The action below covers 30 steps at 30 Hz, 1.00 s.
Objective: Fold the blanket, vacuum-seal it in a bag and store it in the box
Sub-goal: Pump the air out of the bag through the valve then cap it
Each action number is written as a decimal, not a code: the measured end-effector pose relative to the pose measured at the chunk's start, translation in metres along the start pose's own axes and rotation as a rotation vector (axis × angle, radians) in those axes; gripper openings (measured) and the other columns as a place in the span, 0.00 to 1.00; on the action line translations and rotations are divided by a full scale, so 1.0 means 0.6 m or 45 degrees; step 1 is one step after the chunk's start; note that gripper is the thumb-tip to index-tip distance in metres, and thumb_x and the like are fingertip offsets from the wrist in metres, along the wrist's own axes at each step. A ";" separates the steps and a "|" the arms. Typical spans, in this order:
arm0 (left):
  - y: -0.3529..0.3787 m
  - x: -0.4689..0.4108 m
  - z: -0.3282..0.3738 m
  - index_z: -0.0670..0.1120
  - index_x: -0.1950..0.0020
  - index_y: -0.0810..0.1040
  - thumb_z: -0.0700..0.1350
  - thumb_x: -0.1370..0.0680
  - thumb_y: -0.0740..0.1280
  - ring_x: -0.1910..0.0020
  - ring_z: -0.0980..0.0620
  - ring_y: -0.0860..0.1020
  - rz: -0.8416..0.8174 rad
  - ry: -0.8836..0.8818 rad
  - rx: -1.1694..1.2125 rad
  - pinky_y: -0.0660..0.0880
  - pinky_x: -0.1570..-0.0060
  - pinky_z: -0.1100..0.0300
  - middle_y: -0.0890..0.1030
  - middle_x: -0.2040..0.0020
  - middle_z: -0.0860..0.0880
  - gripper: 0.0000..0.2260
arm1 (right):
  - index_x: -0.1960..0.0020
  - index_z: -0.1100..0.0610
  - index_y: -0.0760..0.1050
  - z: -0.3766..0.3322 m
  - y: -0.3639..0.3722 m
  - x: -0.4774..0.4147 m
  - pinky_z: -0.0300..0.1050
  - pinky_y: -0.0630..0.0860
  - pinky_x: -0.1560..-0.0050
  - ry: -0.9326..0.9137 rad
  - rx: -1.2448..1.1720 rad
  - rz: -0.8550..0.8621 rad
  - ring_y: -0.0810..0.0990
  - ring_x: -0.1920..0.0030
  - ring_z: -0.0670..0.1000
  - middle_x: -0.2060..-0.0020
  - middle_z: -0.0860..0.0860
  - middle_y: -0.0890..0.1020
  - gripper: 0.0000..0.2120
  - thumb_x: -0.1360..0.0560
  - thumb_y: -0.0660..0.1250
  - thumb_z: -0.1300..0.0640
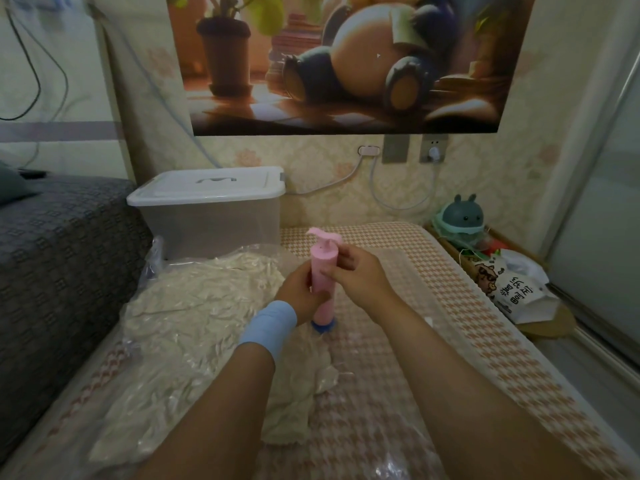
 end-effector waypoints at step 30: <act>0.046 -0.003 0.066 0.48 0.43 0.74 0.48 0.30 0.75 0.55 0.50 0.81 -0.068 -0.093 0.115 0.82 0.60 0.55 0.79 0.51 0.50 0.19 | 0.34 0.57 0.77 0.000 -0.099 -0.012 0.39 0.73 0.52 0.191 0.361 0.037 0.78 0.49 0.48 0.39 0.55 0.81 0.18 0.21 0.58 0.65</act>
Point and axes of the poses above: each hand's wrist, its own x-axis away from the middle knuckle, its own y-axis out of the palm, z = x × y, the point moved 7 cm from there along -x, towards the middle knuckle
